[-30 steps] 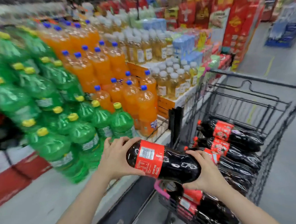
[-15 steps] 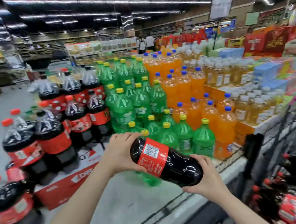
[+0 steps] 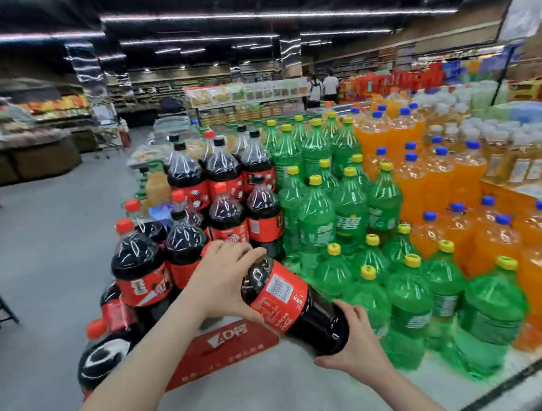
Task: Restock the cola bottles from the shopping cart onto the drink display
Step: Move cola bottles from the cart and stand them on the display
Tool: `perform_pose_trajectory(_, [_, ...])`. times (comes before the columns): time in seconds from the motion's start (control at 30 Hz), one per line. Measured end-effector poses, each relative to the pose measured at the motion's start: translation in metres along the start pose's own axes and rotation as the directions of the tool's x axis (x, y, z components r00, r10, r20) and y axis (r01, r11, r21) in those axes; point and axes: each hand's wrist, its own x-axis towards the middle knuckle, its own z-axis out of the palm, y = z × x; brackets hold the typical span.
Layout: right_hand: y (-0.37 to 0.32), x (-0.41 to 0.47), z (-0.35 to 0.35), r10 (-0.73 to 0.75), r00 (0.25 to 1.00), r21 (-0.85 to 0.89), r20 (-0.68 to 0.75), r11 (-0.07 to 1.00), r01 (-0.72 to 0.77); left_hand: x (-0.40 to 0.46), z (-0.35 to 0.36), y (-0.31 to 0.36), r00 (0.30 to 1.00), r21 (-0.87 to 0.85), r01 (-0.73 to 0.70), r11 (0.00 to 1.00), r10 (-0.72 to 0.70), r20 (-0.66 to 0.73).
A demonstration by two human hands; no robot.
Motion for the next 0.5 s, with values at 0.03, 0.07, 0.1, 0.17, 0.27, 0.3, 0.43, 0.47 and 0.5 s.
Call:
perform_pose_trajectory(0.03, [-0.001,0.008,0.005,-0.009,1.000,0.001,0.011,1.000,0.009,0.004,-0.002,-0.005,1.000,0.034,-0.007,0.999,0.007,-0.002])
perform_pose_trajectory(0.07, [-0.003,0.016,0.008,-0.028,0.999,0.003,0.018,1.000,0.028,0.007,-0.003,-0.009,1.000,0.056,-0.014,0.998,0.014,-0.003])
perform_pose_trajectory(0.1, [-0.003,0.025,0.011,-0.037,0.999,0.005,0.029,0.999,0.037,0.009,-0.004,-0.012,1.000,0.070,-0.016,0.997,0.016,0.000])
perform_pose_trajectory(0.17, [-0.010,0.045,0.014,-0.045,0.997,0.016,0.060,0.999,0.045,0.018,-0.008,-0.017,0.999,0.115,-0.043,0.992,0.043,-0.001])
perform_pose_trajectory(0.27, [-0.030,0.083,0.020,-0.126,0.990,0.124,0.068,0.985,0.117,0.041,-0.009,-0.021,0.987,0.258,-0.153,0.954,0.159,-0.005])
perform_pose_trajectory(0.3, [-0.040,0.096,0.021,-0.179,0.981,0.181,0.068,0.970,0.165,0.049,-0.009,-0.024,0.981,0.297,-0.185,0.937,0.195,-0.004])
perform_pose_trajectory(0.43, [-0.069,0.141,0.029,-0.230,0.971,0.305,0.058,0.931,0.202,0.076,-0.005,-0.042,0.974,0.343,-0.222,0.913,0.221,0.042])
perform_pose_trajectory(0.47, [-0.071,0.150,0.033,-0.230,0.972,0.312,0.048,0.928,0.204,0.082,-0.003,-0.046,0.972,0.359,-0.232,0.904,0.228,0.056])
perform_pose_trajectory(0.5, [-0.070,0.159,0.038,-0.222,0.974,0.317,0.043,0.927,0.198,0.087,-0.001,-0.050,0.969,0.375,-0.246,0.894,0.239,0.066])
